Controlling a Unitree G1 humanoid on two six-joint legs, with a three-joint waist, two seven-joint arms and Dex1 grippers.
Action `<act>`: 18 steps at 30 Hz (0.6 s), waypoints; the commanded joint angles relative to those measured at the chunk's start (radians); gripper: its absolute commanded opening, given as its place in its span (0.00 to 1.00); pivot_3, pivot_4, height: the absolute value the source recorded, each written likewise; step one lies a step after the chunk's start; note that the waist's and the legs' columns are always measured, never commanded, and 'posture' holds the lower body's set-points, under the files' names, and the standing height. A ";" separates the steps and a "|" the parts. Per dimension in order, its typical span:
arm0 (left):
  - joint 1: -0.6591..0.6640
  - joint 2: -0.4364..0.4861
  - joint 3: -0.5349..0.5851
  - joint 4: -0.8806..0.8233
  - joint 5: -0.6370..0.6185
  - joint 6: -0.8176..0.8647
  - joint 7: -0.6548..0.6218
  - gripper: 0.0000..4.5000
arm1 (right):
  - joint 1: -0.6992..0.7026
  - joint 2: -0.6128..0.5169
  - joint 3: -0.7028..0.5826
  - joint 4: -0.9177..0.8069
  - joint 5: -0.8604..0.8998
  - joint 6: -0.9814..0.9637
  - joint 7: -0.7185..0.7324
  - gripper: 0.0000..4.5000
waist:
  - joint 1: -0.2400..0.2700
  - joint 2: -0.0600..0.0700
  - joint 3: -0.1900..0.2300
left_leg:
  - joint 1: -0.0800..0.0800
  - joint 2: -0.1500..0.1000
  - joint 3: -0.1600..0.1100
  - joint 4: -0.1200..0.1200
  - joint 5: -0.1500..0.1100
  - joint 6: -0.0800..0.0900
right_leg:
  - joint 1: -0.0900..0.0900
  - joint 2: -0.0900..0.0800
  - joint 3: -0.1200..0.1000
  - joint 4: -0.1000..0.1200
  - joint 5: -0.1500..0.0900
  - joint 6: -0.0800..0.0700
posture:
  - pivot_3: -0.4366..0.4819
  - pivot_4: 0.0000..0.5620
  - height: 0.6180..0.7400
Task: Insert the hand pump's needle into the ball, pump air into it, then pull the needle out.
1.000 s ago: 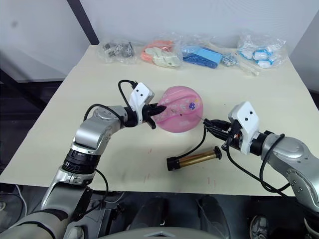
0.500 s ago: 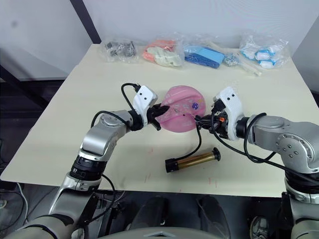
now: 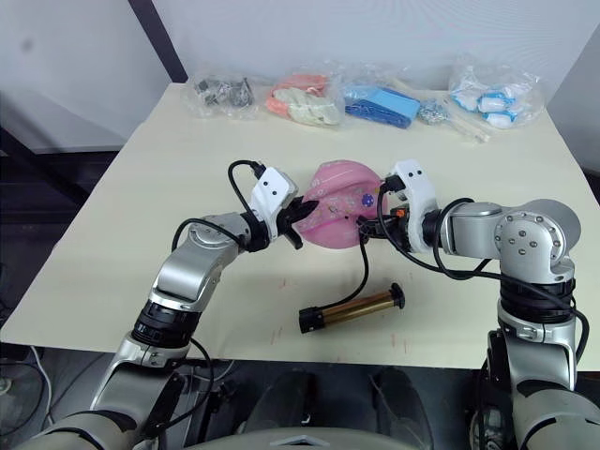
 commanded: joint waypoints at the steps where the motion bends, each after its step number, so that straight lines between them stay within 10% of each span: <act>1: 0.010 -0.007 -0.007 0.006 0.011 -0.045 -0.004 0.01 | -0.034 -0.002 -0.002 0.017 0.057 0.007 -0.043 0.07 | 0.000 0.000 0.000 | 0.000 0.000 0.000 0.000 0.000 0.000 | 0.000 0.000 0.000 0.000 0.000 0.000 | 0.48 0.27 1.00; 18: 0.030 -0.011 -0.011 0.050 0.041 -0.124 -0.022 0.01 | -0.073 -0.031 0.055 0.107 0.210 0.007 -0.180 0.07 | 0.000 0.000 0.000 | 0.000 0.000 0.000 0.000 0.000 0.000 | 0.000 0.000 0.000 0.000 0.000 0.000 | 0.48 0.27 1.00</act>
